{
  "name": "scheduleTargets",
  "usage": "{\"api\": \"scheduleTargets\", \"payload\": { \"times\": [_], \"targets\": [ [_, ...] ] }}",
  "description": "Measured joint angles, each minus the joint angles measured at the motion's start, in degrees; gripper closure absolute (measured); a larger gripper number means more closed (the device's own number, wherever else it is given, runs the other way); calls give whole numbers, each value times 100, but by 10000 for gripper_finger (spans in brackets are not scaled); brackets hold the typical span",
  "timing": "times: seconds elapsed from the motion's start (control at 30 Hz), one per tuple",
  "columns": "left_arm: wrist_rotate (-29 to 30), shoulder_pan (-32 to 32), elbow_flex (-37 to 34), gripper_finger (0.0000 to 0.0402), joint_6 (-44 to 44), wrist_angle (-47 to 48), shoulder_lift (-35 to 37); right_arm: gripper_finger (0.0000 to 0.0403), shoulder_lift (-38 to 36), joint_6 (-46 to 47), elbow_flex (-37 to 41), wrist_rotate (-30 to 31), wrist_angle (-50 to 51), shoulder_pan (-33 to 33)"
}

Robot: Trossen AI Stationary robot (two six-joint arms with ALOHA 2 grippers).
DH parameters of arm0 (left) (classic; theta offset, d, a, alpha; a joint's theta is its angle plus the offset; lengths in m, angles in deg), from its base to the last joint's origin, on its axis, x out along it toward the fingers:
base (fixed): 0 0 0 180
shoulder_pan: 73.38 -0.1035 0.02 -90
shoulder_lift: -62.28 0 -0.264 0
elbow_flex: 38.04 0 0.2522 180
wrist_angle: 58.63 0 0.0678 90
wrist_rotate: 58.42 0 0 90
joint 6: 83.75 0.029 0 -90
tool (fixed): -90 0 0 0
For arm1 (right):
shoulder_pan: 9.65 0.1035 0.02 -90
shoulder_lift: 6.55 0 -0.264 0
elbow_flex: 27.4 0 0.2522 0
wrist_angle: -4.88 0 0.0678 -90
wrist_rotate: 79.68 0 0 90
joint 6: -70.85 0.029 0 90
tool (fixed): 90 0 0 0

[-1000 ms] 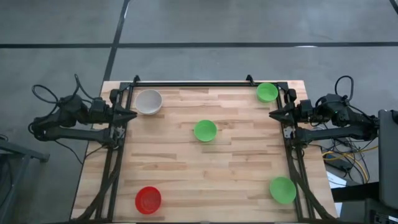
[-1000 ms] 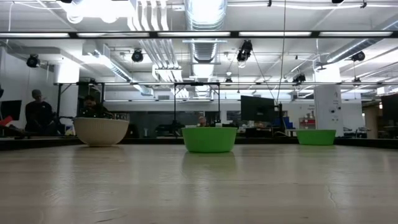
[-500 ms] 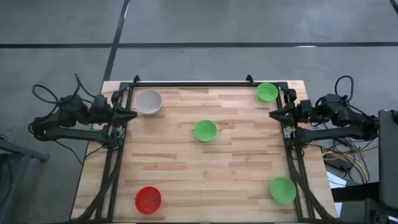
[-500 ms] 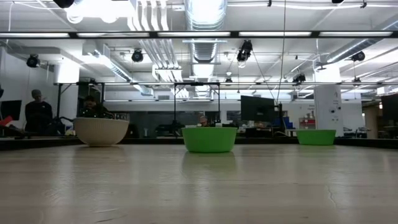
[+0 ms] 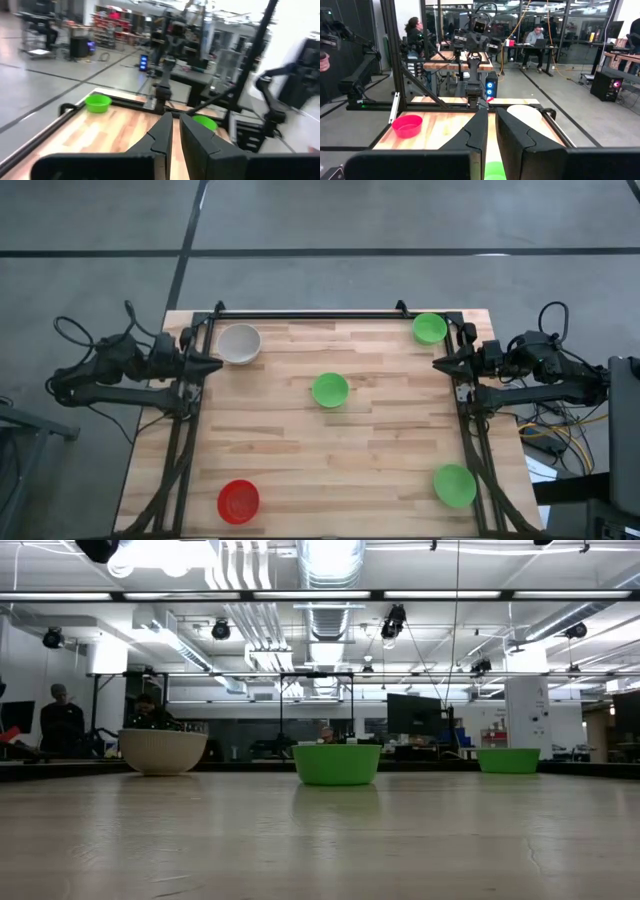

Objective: Nest bowls inside each other
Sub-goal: Stack the middle green bowl on the gray bowl

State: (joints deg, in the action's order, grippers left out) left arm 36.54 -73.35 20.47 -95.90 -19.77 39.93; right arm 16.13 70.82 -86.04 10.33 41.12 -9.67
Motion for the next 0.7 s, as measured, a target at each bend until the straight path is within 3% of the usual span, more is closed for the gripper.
{"api": "scheduleTargets", "payload": {
  "times": [0.13, 0.7],
  "targets": [
    [310, 2, 17, 361, -1, 49, 0, 369, -1, 0, -1, 0, 0, -1],
    [47, -2, 203, 360, 9, 321, -108, 369, -1, -1, -2, 2, 0, 0]
  ]
}}
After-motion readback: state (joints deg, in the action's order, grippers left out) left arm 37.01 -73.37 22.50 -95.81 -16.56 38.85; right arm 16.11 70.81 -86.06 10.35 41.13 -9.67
